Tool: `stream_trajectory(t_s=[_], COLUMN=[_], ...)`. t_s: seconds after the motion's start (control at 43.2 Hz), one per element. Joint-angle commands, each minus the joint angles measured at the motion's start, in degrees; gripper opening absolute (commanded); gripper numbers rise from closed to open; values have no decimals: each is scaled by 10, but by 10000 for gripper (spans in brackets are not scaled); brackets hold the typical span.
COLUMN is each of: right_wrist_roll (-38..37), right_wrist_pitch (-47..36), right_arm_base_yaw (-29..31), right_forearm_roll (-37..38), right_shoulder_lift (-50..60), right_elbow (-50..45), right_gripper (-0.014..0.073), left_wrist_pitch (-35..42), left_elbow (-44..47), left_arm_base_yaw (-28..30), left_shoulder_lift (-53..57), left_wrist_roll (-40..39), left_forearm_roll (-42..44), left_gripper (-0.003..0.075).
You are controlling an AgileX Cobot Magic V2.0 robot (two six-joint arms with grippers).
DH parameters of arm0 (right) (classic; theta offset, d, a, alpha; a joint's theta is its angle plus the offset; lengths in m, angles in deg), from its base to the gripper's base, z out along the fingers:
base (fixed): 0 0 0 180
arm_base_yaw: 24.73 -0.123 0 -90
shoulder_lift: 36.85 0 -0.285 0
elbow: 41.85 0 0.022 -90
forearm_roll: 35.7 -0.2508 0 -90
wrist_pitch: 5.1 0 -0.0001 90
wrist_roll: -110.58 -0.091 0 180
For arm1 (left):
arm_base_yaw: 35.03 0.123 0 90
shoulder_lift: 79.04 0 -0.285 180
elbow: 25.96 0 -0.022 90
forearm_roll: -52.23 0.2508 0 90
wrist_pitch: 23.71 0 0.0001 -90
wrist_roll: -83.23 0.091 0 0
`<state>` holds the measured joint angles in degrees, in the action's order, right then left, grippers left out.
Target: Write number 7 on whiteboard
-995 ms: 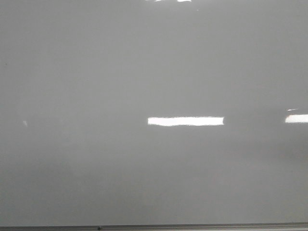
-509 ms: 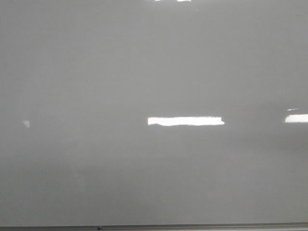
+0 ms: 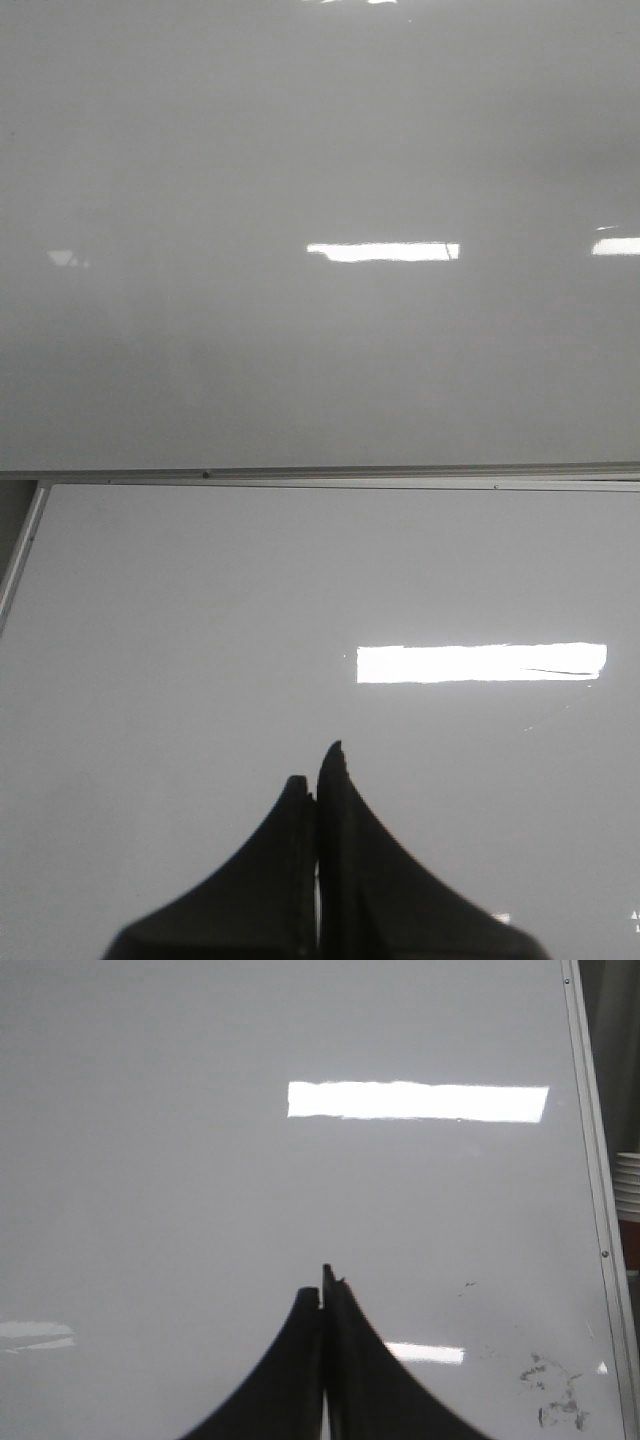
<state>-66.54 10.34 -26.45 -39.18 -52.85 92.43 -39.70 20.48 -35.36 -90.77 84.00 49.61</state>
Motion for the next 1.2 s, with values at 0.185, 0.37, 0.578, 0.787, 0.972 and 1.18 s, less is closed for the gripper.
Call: stream_trajectory(t_s=[0.185, 0.37, 0.578, 0.787, 0.972, 1.18], right_wrist_roll=[3, 3, 3, 3, 11, 18], right_wrist_pitch=[66, 89, 95, 147, 157, 167], right_arm_base_yaw=[4, 4, 4, 4, 4, 4], right_forearm_roll=[3, 3, 2, 2, 2, 2], right_shoulder_lift=[-127, -179, -226, -264, -294, -313], right_elbow=[89, 87, 86, 86, 86, 86], right_gripper=[-67, -67, -67, -67, -65, 77], left_wrist_pitch=[-74, -107, -130, -129, -128, -124], left_elbow=[-95, -89, -85, -78, -69, -56], left_arm_base_yaw=[0, 0, 0, 0, 0, 0], left_shoulder_lift=[-133, -190, -247, -280, -302, -331], left_wrist_roll=[-1, -1, -1, -1, -1, -1], left_forearm_roll=[-5, -5, -5, -8, -11, -3], left_gripper=[-20, -20, -20, -20, -20, 21])
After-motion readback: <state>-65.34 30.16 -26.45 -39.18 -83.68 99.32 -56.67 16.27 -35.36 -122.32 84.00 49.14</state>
